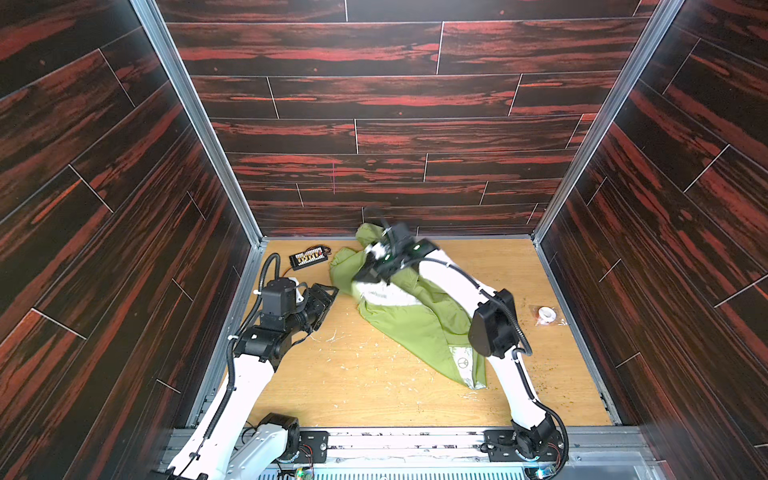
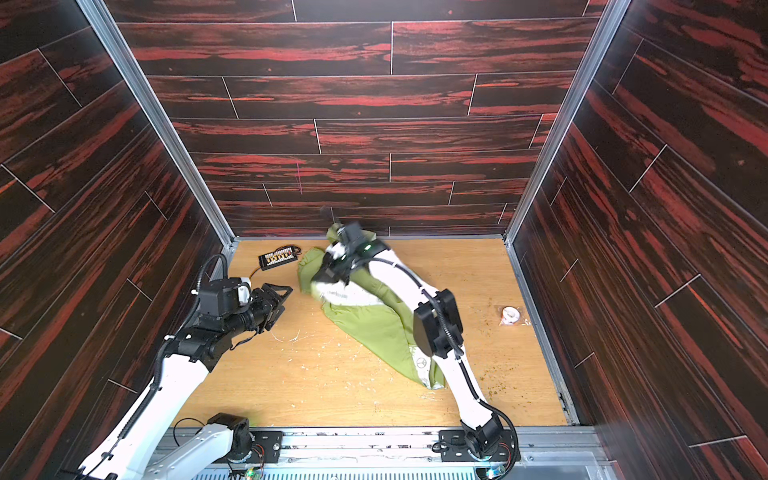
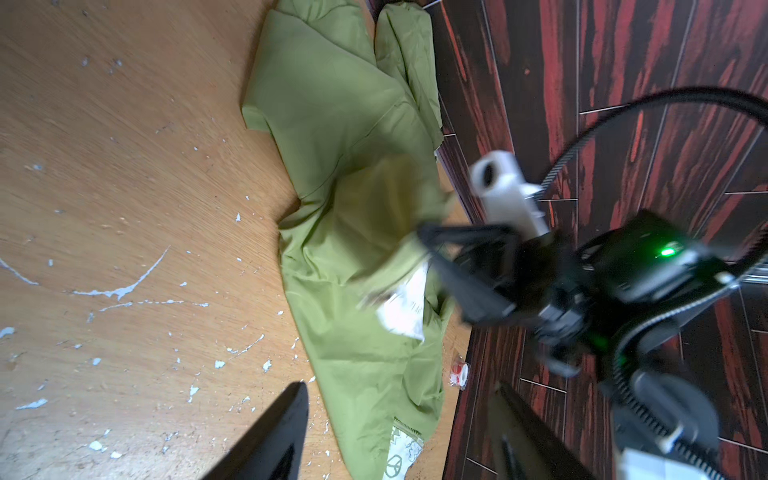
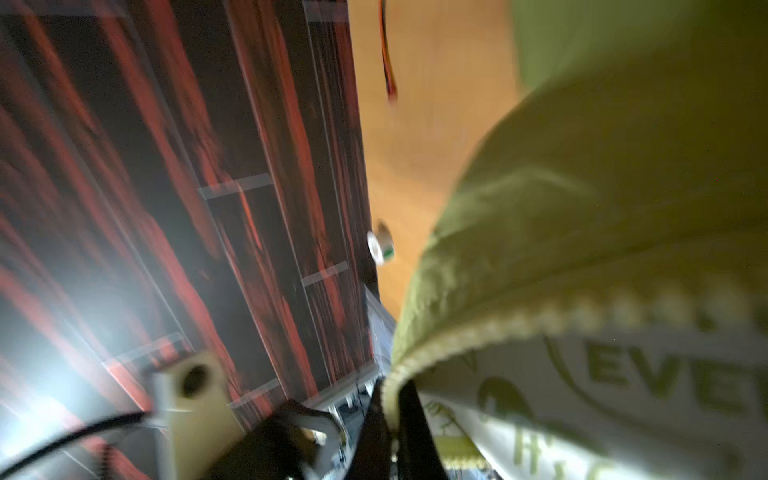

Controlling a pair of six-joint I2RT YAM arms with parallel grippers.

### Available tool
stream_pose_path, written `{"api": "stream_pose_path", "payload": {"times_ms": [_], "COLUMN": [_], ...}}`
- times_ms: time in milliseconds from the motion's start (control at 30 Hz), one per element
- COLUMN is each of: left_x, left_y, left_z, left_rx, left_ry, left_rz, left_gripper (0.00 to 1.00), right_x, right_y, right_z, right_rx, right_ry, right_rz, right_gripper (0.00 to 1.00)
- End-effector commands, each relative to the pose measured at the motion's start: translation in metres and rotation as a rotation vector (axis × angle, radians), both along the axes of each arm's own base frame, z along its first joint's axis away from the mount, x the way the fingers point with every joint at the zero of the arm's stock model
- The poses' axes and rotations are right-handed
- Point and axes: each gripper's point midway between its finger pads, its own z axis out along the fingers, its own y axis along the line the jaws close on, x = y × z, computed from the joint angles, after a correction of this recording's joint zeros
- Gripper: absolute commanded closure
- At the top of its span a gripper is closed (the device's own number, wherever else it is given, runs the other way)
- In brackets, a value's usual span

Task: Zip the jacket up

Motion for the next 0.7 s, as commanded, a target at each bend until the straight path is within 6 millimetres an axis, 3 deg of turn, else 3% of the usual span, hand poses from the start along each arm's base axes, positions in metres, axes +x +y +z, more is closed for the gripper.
{"api": "stream_pose_path", "payload": {"times_ms": [0,167,233,300,367,467,667], "left_x": [-0.016,-0.029,-0.033,-0.033,-0.033,-0.029,-0.022], "left_y": [0.014,0.023,0.021,0.018,0.013,-0.002,-0.022], "left_z": [-0.007,-0.037,-0.054,-0.067,-0.079,-0.097,-0.136], "left_rx": [0.068,0.178,0.194,0.206,0.225,0.252,0.354], "left_ry": [0.016,0.112,0.177,0.219,0.267,0.323,0.419], "left_rz": [0.037,0.021,-0.01,-0.043,-0.088,-0.158,-0.264], "left_gripper": [0.27,0.26,0.26,0.27,0.27,0.27,0.26], "right_x": [-0.039,-0.061,-0.068,-0.07,-0.071,-0.067,-0.058], "right_y": [-0.008,-0.031,-0.04,-0.052,-0.069,-0.097,-0.174], "right_z": [0.065,0.01,-0.004,-0.014,-0.024,-0.028,-0.019], "right_rx": [0.123,0.036,0.002,-0.053,-0.13,-0.188,-0.254], "right_ry": [-0.092,-0.021,-0.013,-0.034,-0.06,-0.098,-0.156], "right_rz": [0.076,0.1,0.11,0.107,0.094,0.052,-0.084], "right_gripper": [1.0,1.0,0.96,0.82,0.6,0.43,0.32]}}
